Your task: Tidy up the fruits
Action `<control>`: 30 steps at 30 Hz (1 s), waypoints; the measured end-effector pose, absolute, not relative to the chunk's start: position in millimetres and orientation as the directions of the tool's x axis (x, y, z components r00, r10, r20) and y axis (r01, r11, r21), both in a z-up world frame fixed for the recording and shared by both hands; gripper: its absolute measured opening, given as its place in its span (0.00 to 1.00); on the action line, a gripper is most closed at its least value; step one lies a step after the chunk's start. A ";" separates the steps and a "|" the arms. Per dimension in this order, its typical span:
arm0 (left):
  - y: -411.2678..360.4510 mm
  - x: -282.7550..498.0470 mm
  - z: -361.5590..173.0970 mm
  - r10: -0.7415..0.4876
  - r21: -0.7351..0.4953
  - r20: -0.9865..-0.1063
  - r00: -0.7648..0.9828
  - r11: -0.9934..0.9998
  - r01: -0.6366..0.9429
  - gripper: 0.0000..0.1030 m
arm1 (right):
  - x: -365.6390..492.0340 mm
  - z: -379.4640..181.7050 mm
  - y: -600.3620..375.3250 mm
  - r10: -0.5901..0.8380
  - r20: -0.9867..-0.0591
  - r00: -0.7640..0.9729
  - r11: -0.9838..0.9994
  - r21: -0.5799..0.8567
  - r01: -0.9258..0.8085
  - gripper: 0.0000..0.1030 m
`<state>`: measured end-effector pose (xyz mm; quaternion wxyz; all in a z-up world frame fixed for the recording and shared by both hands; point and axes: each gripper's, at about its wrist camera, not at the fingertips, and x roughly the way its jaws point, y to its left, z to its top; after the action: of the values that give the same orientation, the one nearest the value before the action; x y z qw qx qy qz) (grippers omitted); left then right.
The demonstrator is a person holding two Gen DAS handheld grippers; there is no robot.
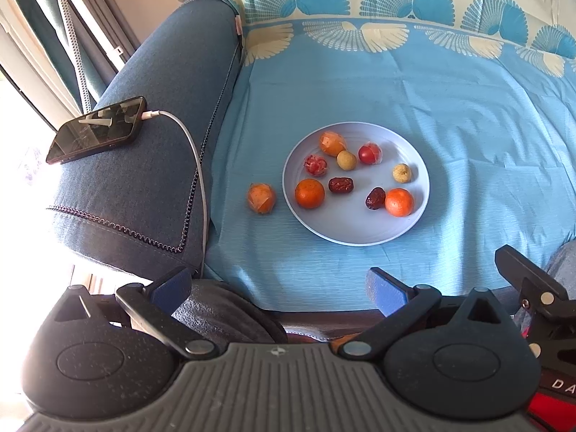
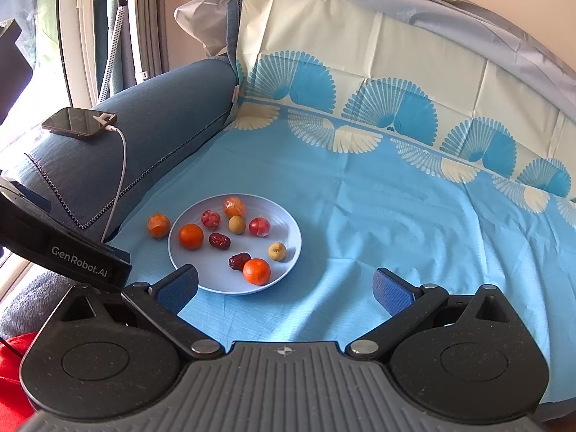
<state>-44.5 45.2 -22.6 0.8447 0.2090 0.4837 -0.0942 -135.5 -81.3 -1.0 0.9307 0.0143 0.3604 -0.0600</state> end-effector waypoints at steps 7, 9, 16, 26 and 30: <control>44.9 -43.3 -23.9 0.046 0.262 -0.858 0.512 0.896 0.358 1.00 | -135.0 -1.3 -81.4 -0.101 -0.673 0.733 0.992 -0.016 0.122 0.99; 45.0 -43.2 -23.8 0.046 0.262 -0.858 0.512 0.896 0.357 1.00 | -134.4 -1.7 -81.3 -0.101 -0.674 0.732 0.992 -0.016 0.122 0.99; 46.4 -42.5 -24.4 0.047 0.263 -0.857 0.512 0.897 0.357 1.00 | -133.9 -2.2 -81.3 -0.100 -0.675 0.731 0.993 -0.017 0.120 0.99; 46.3 -44.9 -22.4 0.047 0.267 -0.849 0.527 0.898 0.350 1.00 | -133.4 -2.3 -80.8 -0.097 -0.673 0.734 0.993 -0.018 0.115 0.99; 44.8 -47.3 -20.3 0.063 0.295 -0.831 0.552 0.892 0.343 1.00 | -134.5 -1.5 -80.3 -0.093 -0.669 0.737 0.994 -0.018 0.109 0.99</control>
<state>-47.3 44.8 -20.3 0.8537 0.2174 0.4661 -0.0820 -134.5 -80.3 -1.5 0.9319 0.0112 0.3586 -0.0544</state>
